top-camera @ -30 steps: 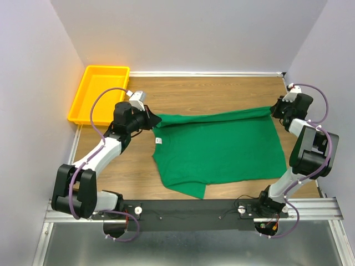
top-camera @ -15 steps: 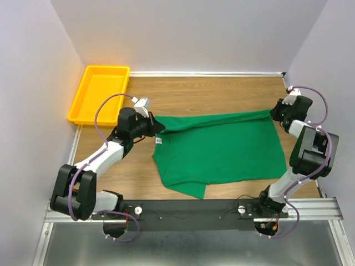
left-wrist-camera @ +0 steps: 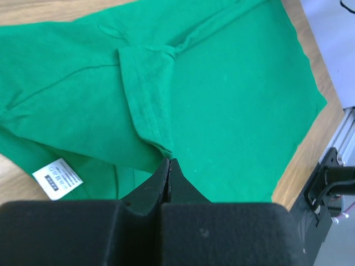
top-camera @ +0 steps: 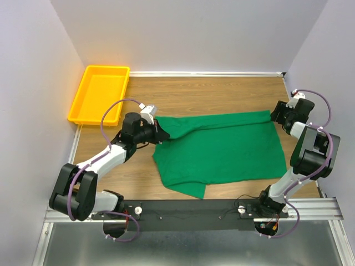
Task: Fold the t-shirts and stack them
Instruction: Fold the tshirt
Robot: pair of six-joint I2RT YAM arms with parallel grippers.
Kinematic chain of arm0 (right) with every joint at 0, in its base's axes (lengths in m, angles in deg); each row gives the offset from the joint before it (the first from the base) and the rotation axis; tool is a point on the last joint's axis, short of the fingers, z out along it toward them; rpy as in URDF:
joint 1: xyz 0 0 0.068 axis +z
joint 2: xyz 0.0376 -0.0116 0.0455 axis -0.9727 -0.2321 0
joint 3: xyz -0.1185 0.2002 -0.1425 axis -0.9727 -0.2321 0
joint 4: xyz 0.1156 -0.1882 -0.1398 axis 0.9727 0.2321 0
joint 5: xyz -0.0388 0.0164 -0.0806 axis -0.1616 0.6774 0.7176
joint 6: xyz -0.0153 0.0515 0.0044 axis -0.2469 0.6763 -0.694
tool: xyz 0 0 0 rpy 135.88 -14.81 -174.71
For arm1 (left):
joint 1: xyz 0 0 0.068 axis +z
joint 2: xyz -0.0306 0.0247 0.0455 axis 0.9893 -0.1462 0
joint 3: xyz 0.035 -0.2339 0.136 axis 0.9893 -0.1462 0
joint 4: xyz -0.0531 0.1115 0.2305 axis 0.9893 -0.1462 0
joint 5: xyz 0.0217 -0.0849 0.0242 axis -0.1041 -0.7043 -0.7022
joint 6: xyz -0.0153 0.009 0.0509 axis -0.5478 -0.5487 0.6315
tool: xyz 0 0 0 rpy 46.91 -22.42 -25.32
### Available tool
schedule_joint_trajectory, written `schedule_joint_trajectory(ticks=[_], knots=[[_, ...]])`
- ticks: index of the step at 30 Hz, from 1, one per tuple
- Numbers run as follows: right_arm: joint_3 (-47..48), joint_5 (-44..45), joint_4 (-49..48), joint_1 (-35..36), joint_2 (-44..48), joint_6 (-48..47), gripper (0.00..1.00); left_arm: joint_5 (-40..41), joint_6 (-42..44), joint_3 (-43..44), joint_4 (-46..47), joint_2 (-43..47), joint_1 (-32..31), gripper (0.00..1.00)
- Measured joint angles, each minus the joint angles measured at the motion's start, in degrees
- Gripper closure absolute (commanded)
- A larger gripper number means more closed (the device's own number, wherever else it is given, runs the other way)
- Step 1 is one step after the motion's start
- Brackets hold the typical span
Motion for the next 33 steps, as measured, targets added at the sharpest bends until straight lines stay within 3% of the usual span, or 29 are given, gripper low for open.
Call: schedule_joint_trajectory(ticks=[16, 18, 21, 23, 26, 30, 33], knots=[[-0.15, -1.92, 1.22, 0.0, 0.02, 0.13, 0.34, -0.63, 0.37, -0.48, -1.92, -1.01, -2.38, 1.0], [-0.15, -1.99, 1.38, 0.0, 0.02, 0.13, 0.34, -0.66, 0.81, 0.0, -4.17, -2.67, -2.93, 0.93], [-0.15, -2.08, 1.53, 0.0, 0.02, 0.13, 0.34, -0.7, 1.75, 1.38, -8.61, -6.32, -4.39, 0.69], [-0.15, -2.36, 1.73, 0.0, 0.02, 0.13, 0.34, -0.79, 2.38, 1.53, -11.85, -7.08, -5.18, 0.45], [-0.15, -2.84, 1.95, 0.0, 0.02, 0.11, 0.33, -0.55, 3.23, 1.55, -15.08, -4.74, -5.75, 0.28], [-0.17, -3.72, 3.1, 0.0, 0.35, -0.42, 0.32, 1.18, 4.26, 3.21, -16.72, 1.18, -5.73, 0.25], [0.2, -6.88, 5.6, 0.0, 0.59, -2.43, 0.29, 2.12, 4.94, 8.68, -16.24, -1.77, -5.33, 0.26]])
